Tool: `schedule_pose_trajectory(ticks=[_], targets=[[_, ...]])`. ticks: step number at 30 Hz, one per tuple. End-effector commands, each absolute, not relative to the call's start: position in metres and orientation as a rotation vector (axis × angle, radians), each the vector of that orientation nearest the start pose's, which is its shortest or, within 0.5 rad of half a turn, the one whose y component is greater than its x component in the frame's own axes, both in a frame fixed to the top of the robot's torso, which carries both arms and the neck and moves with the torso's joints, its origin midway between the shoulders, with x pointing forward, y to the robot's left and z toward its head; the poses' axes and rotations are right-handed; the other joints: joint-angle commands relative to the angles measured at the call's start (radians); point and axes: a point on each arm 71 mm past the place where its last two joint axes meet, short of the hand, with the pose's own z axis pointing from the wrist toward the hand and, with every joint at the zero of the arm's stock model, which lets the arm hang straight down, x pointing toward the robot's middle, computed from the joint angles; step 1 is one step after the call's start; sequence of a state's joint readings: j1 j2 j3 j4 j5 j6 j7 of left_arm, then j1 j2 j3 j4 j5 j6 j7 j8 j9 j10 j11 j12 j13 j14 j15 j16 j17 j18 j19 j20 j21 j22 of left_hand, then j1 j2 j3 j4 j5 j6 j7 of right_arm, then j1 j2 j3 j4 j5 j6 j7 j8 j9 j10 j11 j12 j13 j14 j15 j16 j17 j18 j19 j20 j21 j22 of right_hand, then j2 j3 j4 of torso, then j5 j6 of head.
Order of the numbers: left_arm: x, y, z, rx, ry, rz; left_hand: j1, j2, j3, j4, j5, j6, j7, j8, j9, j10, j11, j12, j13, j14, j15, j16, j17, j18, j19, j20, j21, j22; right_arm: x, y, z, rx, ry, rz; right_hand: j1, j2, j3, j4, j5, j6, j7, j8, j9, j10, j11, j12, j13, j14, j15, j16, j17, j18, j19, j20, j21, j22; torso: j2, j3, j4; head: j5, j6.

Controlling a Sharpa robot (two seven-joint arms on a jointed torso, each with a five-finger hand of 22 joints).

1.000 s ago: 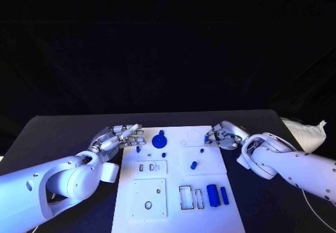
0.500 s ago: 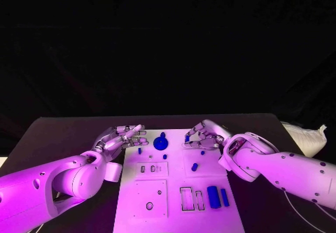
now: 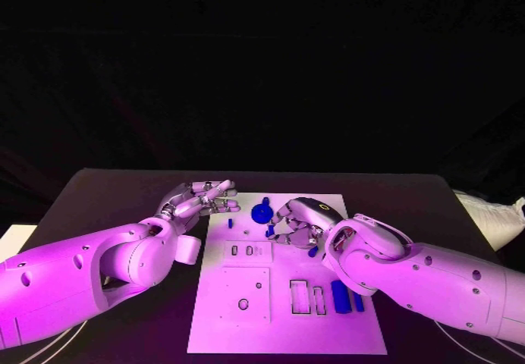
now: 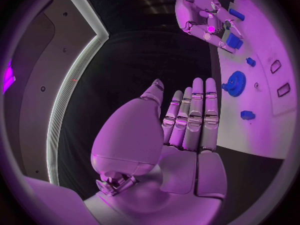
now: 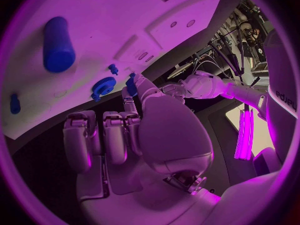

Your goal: Assemble the parts on the task board

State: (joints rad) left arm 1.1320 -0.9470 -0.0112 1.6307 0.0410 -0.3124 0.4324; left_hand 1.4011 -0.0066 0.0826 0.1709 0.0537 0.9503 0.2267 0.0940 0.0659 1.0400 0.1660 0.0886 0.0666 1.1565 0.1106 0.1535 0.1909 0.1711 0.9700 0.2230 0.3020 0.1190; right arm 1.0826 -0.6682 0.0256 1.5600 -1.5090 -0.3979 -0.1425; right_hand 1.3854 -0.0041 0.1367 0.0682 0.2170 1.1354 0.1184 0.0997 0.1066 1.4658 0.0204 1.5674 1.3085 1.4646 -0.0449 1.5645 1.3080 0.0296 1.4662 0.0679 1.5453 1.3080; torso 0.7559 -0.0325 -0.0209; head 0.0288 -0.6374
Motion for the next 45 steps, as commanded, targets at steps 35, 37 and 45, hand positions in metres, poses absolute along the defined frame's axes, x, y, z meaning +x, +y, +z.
schedule_pose_trajectory(ticks=[35,37,45], targets=[[0.460,0.226,-0.189,-1.211,1.380,-1.609,0.004,0.010,0.002,-0.007,0.000,0.004,0.007,-0.004,0.000,-0.001,0.008,-0.005,0.000,0.001,0.005,-0.005,0.002,0.012,0.007,0.001,-0.007,-0.002,0.450,-0.073,-0.230,-0.248,1.711,0.745,-0.018,-0.001,0.005,0.001,0.009,0.013,-0.021,-0.006,0.012,0.102,-0.003,-0.002,0.259,0.106,-0.003,0.006,0.263,-0.019,0.076,-0.006,0.004,0.217,0.000,0.0002,0.0008,0.029,-0.031],[0.460,0.226,-0.189,-1.211,1.380,-1.609,0.004,0.010,0.002,-0.007,0.000,0.004,0.007,-0.004,0.000,-0.001,0.008,-0.005,0.000,0.001,0.005,-0.005,0.002,0.012,0.007,0.001,-0.007,-0.002,0.450,-0.072,-0.230,-0.250,1.715,0.745,-0.019,-0.002,0.005,0.001,0.008,0.011,-0.020,-0.008,0.012,0.102,-0.002,-0.003,0.258,0.106,-0.002,0.006,0.263,-0.019,0.076,-0.005,0.004,0.217,0.000,0.0002,0.0006,0.029,-0.031],[0.460,0.226,-0.189,-1.211,1.381,-1.611,0.004,0.010,0.002,-0.007,0.000,0.004,0.007,-0.004,0.000,-0.001,0.008,-0.005,0.000,0.001,0.005,-0.005,0.002,0.012,0.007,0.001,-0.007,-0.002,0.448,-0.070,-0.231,-0.254,1.722,0.748,-0.022,-0.004,0.005,0.001,0.006,0.009,-0.019,-0.009,0.012,0.101,-0.001,-0.004,0.257,0.106,-0.001,0.006,0.263,-0.019,0.076,-0.005,0.004,0.217,0.000,0.0006,0.0015,0.030,-0.032]])
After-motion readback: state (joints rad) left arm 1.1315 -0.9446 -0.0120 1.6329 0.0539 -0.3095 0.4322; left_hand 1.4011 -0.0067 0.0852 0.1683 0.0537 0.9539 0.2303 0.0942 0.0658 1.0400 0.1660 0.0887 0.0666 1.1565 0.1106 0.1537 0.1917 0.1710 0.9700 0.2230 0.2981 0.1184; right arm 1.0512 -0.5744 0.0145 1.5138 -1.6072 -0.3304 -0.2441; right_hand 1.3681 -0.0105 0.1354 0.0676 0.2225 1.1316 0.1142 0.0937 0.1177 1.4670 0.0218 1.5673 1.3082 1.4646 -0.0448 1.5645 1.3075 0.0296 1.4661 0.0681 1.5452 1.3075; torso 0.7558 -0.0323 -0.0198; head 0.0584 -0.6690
